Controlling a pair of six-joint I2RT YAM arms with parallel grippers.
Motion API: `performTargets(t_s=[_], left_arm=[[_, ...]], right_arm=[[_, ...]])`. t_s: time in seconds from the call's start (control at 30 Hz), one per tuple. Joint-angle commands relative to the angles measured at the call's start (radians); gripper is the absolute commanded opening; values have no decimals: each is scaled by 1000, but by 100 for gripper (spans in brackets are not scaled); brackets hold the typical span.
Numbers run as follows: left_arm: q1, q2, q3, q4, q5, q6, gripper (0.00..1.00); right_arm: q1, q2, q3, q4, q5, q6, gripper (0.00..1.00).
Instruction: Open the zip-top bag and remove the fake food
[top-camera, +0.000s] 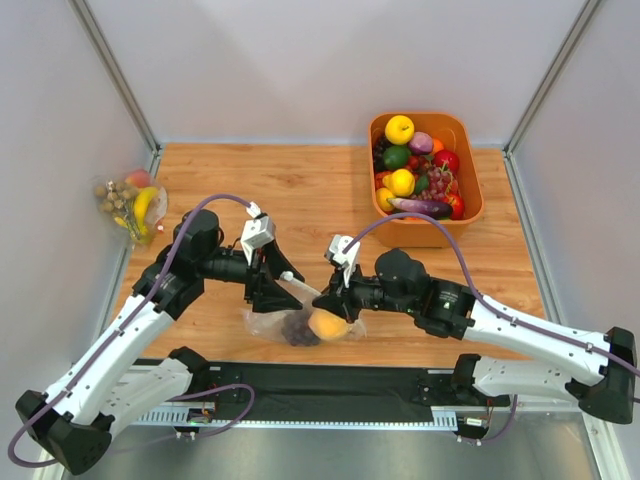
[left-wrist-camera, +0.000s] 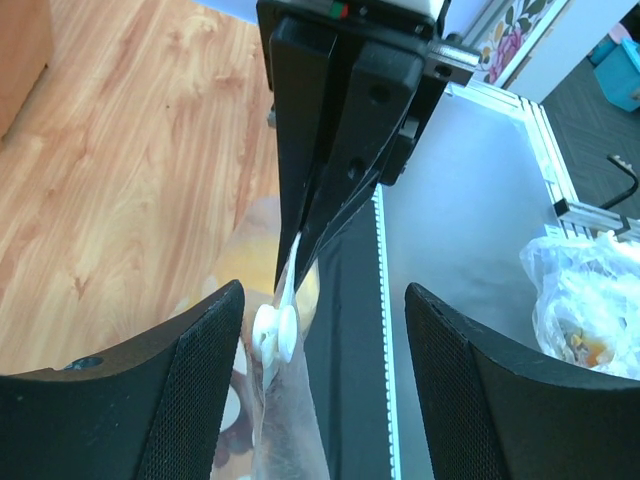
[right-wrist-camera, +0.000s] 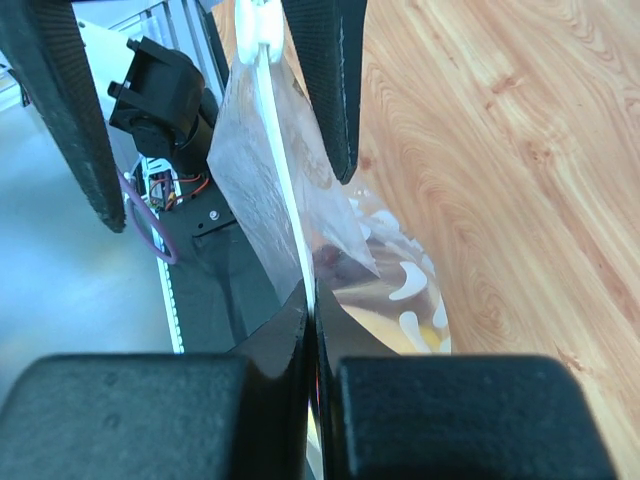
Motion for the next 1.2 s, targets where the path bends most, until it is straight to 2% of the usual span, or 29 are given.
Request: performTargets(t_s=[0.0, 0.17, 0.37, 0.43, 0.47, 0.53, 0.57, 0.63, 0.67, 0.73, 0.77, 0.8, 0.83, 0.93, 1.03, 1.17], left_arm=[[-4, 1, 41, -28, 19, 61, 73], [-4, 21, 49, -55, 0, 72, 73], [-4, 38, 53, -75, -26, 80, 67], [-4, 39, 52, -71, -24, 77, 55], [-4, 41, 52, -71, -21, 77, 43], [-4, 38, 49, -60, -18, 77, 31], [-4, 33, 46, -54, -9, 72, 18], [-5, 29, 36, -34, 2, 69, 4], [-5, 29, 35, -29, 6, 65, 0], [-15, 30, 32, -31, 9, 68, 0], [-22, 32, 33, -32, 9, 74, 0], [-25, 32, 35, -35, 8, 77, 0], [-27, 30, 35, -43, 9, 80, 0], [-35, 33, 36, -43, 14, 83, 0], [-41, 35, 36, -43, 23, 83, 0], [-45, 35, 36, -45, 28, 85, 0]], right_arm=[[3, -38, 1, 52, 38, -1, 0], [3, -68, 1, 47, 51, -5, 0], [3, -109, -27, 65, 67, 6, 0], [5, -123, -38, 74, 68, 15, 0], [3, -124, -44, 78, 67, 16, 0], [3, -123, -45, 73, 62, 18, 0], [3, -120, -45, 68, 59, 19, 0], [3, -111, -47, 59, 51, 21, 0], [3, -108, -45, 56, 45, 22, 0], [3, -98, -32, 39, 36, 30, 1], [3, -97, -22, 32, 34, 33, 4], [3, -95, 2, 21, 36, 38, 11], [3, -95, 17, -2, 34, 39, 29], [3, -104, 88, -45, 65, 39, 60], [3, -106, 149, -70, 108, 16, 65], [3, -71, 198, -71, 116, -13, 66]])
